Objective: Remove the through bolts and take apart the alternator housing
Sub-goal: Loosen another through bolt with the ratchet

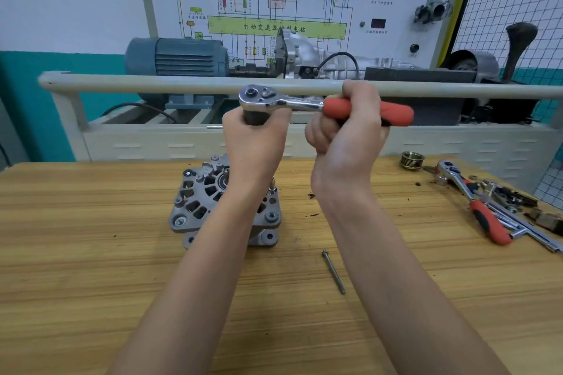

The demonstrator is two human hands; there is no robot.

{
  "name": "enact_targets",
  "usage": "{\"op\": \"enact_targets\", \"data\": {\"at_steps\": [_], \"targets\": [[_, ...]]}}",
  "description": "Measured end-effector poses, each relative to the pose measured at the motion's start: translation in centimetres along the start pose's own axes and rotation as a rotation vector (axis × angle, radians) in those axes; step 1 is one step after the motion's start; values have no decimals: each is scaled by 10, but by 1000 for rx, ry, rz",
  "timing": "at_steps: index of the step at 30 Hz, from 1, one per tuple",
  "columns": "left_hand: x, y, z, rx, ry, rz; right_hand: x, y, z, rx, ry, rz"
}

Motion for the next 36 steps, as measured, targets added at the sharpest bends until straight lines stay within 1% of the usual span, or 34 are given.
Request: {"op": "enact_targets", "data": {"at_steps": [1,2,5,6,7,9,11,12,14,16,17,18,19,21,23,26,27,29,30,31,32,33,35,36], "targets": [[2,-1,1,37,4,-66,5,1,2,-10,-73,-17],[4,-2,2,72,1,-171,10,2,3,-20,-150,-39],[-4,-13,4,218,-28,-617,20,3,5,-20,-376,-202],[-9,-17,4,268,-32,-722,20,2,5,-12,-436,-259],[-13,-18,3,296,-33,-767,21,2,5,-9,-476,-294],[-13,-18,4,267,-19,-733,20,2,4,-8,-496,-291],[-9,-17,4,190,13,-636,20,3,4,0,-424,-201],[-6,-16,4,153,31,-551,19,5,3,6,-360,-134],[0,-10,3,115,49,-300,12,6,1,-1,-208,-17],[0,-1,1,89,49,-33,2,2,-1,-15,-58,6],[-1,2,1,63,43,58,-2,-1,-2,-17,2,-4],[-2,3,0,38,38,109,-6,-3,-3,-21,42,-17],[-2,5,-1,27,38,125,-8,-5,-2,-26,57,-33],[2,5,-1,61,41,65,-4,-6,0,-36,3,-59],[5,1,2,106,11,-117,5,-3,4,-33,-123,-75],[0,-11,6,193,-49,-488,18,3,5,-17,-333,-154],[-3,-14,5,237,-53,-585,20,4,4,-6,-388,-188],[-10,-19,4,267,-35,-704,22,5,3,-6,-447,-227],[-11,-20,4,253,-22,-717,22,6,3,-14,-448,-225],[-11,-20,3,229,-7,-694,22,5,3,-18,-425,-203],[-8,-19,3,195,12,-632,21,5,3,-17,-376,-162],[-4,-16,2,159,31,-529,19,6,2,-14,-307,-106],[2,-8,-1,106,51,-251,11,7,0,-10,-148,-5],[2,-4,-2,87,44,-114,7,6,0,-6,-81,19]]}}
Point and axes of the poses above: each hand's wrist, its own x-axis towards the middle knuckle, its own y-axis out of the back of the hand, z = x × y, the point moved 7 cm from there along x, towards the middle knuckle, and after that the axes turned 3 degrees about y, right-handed, at the moved point
